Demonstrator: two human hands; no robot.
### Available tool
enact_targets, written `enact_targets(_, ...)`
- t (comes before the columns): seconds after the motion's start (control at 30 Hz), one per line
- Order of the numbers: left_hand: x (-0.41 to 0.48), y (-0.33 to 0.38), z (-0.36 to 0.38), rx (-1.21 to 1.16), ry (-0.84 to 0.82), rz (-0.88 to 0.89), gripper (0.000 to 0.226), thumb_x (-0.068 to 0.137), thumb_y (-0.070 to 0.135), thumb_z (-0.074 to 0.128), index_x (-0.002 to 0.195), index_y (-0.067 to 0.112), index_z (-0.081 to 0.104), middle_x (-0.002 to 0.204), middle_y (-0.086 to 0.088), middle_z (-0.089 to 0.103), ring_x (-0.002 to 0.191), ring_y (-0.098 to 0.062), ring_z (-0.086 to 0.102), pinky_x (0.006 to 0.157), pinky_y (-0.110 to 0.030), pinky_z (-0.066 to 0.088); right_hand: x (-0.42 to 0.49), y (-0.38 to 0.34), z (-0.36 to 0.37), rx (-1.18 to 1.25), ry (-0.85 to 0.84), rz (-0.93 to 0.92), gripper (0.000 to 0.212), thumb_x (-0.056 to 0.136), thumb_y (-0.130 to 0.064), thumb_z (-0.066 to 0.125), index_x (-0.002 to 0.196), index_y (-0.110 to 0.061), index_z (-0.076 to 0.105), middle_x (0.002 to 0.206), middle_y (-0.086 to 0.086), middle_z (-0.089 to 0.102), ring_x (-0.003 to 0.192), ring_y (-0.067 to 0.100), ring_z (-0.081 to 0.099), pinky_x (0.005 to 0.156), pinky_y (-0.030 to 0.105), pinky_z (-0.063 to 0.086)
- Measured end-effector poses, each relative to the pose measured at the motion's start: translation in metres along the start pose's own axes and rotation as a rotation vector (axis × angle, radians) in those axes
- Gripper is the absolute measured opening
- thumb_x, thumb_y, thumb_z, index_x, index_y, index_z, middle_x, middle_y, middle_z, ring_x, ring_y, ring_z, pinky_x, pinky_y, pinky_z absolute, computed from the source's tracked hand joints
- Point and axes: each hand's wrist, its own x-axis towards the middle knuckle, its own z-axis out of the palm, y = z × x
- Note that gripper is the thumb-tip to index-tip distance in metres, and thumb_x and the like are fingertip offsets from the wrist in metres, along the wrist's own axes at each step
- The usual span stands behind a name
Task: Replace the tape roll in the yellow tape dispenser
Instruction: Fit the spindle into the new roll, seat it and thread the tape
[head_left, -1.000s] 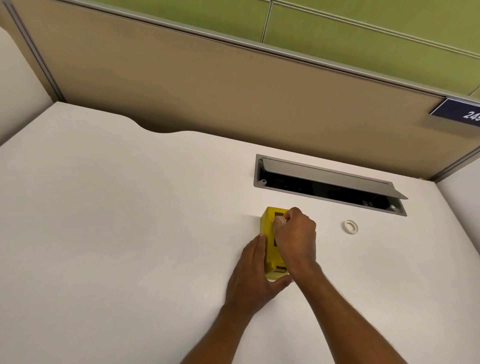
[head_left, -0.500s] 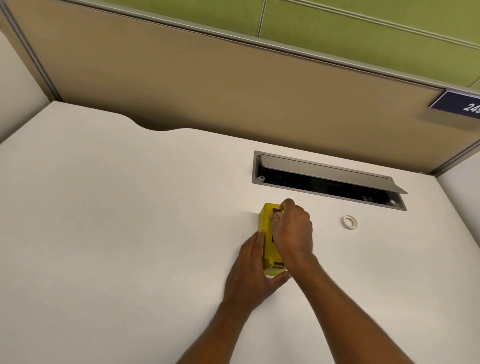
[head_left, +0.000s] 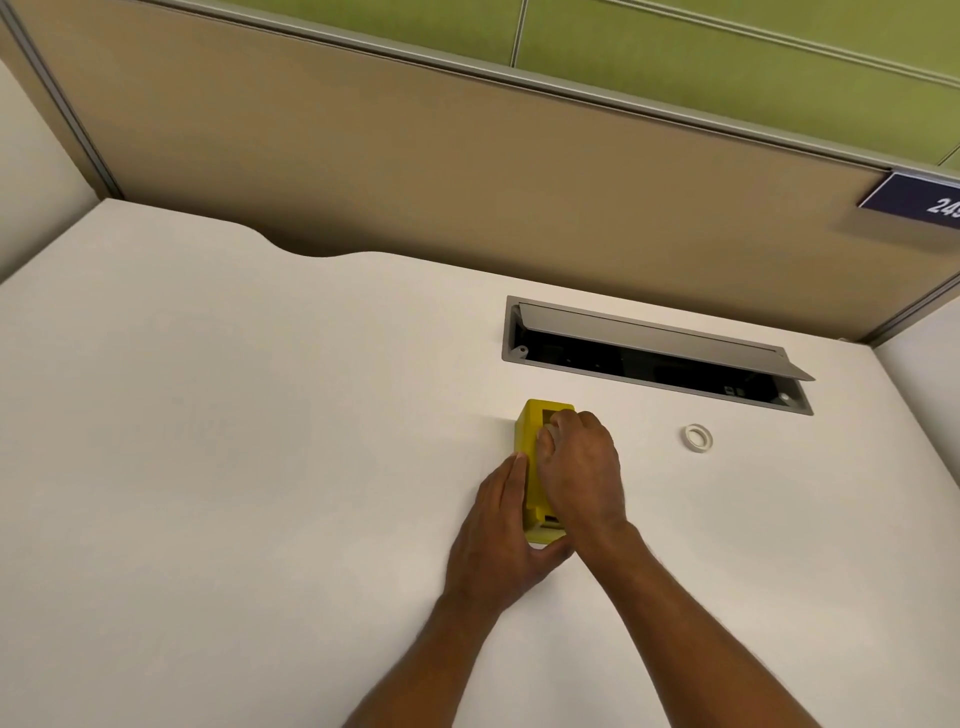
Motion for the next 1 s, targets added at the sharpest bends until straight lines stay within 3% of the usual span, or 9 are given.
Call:
enact_targets(0.1,0.0,-0.001,-0.001,-0.001,-0.004,0.012,0.095,0.073,0.076,0.051,0.143,0.016,0.033,0.145,-0.004,0.045,0.131,-0.014,0.042,0.103,-0.023,0.036,0.0,0.003,-0.008,0.023,-0.017,0.002,0.025,0.096,-0.021,0.044,0.105,-0.006,0.062,0.106,0.012,0.065,0.091,0.025,0.061,0.077,0.03,0.046)
enact_targets(0.23,0.002,-0.005,-0.006,-0.125,0.035,-0.026,0.062,0.09,0.064,0.034,0.144,0.041,0.015,0.15,0.012,0.029,0.136,0.005,0.023,0.106,-0.007,0.019,0.001,0.017,-0.023,0.049,-0.095,-0.101,0.026,0.093,-0.017,0.05,0.115,-0.01,0.061,0.114,0.012,0.062,0.097,0.026,0.061,0.079,0.027,0.045)
enact_targets(0.37,0.016,-0.01,-0.005,-0.208,0.152,-0.068,0.053,0.093,0.048,0.033,0.143,0.031,0.031,0.15,0.002,0.037,0.138,-0.006,0.03,0.111,-0.022,0.026,0.003,0.03,-0.034,-0.011,-0.205,-0.243,0.033,0.091,-0.021,0.056,0.124,-0.013,0.057,0.126,0.009,0.058,0.108,0.024,0.058,0.087,0.028,0.045)
enact_targets(0.47,0.033,-0.01,-0.003,-0.189,0.146,-0.097,0.054,0.09,0.05,0.037,0.14,0.032,0.038,0.15,0.001,0.036,0.137,-0.01,0.03,0.106,-0.018,0.022,0.004,0.032,-0.039,-0.035,-0.244,-0.304,0.036,0.091,-0.025,0.056,0.126,-0.014,0.056,0.13,0.007,0.057,0.113,0.023,0.056,0.091,0.028,0.044)
enact_targets(0.6,0.046,-0.012,0.003,-0.183,0.095,-0.075,0.05,0.087,0.053,0.045,0.135,0.039,0.044,0.151,0.004,0.034,0.136,-0.01,0.029,0.1,-0.013,0.022,0.005,0.03,-0.04,-0.054,-0.263,-0.362,0.032,0.093,-0.026,0.054,0.122,-0.014,0.058,0.128,0.006,0.059,0.112,0.023,0.056,0.091,0.031,0.045)
enact_targets(0.77,0.058,-0.015,0.009,-0.17,0.058,-0.055,0.044,0.088,0.05,0.047,0.131,0.041,0.05,0.152,0.003,0.032,0.136,-0.015,0.031,0.102,-0.03,0.033,0.009,0.033,-0.039,-0.062,-0.294,-0.387,0.029,0.095,-0.026,0.052,0.119,-0.013,0.061,0.124,0.007,0.062,0.109,0.024,0.057,0.089,0.033,0.047)
enact_targets(1.0,0.059,-0.018,0.011,-0.147,0.047,-0.066,0.045,0.086,0.059,0.046,0.127,0.042,0.053,0.152,0.003,0.033,0.136,-0.017,0.033,0.1,-0.032,0.034,0.013,0.037,-0.039,-0.041,-0.276,-0.422,0.021,0.094,-0.022,0.054,0.108,-0.013,0.066,0.113,0.008,0.067,0.1,0.025,0.06,0.082,0.032,0.048)
